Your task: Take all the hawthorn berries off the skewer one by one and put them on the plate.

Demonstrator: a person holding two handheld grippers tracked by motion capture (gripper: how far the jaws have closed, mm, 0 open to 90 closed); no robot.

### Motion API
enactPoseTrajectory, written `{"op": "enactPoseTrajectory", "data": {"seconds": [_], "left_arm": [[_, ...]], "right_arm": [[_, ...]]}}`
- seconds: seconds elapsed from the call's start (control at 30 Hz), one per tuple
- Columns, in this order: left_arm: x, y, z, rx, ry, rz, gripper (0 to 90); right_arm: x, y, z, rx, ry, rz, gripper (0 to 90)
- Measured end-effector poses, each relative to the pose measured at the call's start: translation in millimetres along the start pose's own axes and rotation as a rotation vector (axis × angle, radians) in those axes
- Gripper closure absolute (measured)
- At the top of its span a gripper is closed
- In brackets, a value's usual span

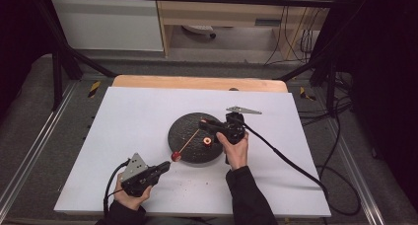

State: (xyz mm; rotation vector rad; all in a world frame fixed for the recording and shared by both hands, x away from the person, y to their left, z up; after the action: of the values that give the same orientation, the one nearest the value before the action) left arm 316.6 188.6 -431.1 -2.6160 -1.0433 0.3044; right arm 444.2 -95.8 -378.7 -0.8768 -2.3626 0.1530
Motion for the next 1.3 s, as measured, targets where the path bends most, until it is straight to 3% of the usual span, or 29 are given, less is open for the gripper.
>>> {"op": "enactPoseTrajectory", "data": {"seconds": [0.63,1.3], "left_arm": [[1.8,-0.9,0.0,0.002,-0.007,-0.003,88.4],[2.7,-0.2,0.4,0.008,-0.012,-0.003,88.4]], "right_arm": [[-24.7,2.2,-15.3,-0.008,-0.015,0.106,62.1],[-54.0,38.5,25.6,0.125,-0.026,0.197,62.0]]}}
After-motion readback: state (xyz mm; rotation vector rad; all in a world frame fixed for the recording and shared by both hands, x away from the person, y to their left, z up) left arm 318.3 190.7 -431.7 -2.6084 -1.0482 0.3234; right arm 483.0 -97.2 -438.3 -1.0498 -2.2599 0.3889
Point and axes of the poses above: each handheld gripper's, and its own axes: y roughly forward along the jaws, z roughly out of its underside, x roughly to its left, the point moved 1 cm from there along y, roughly forward along the jaws, and after that the axes turned 2 degrees about -x, right-handed, at the moved point
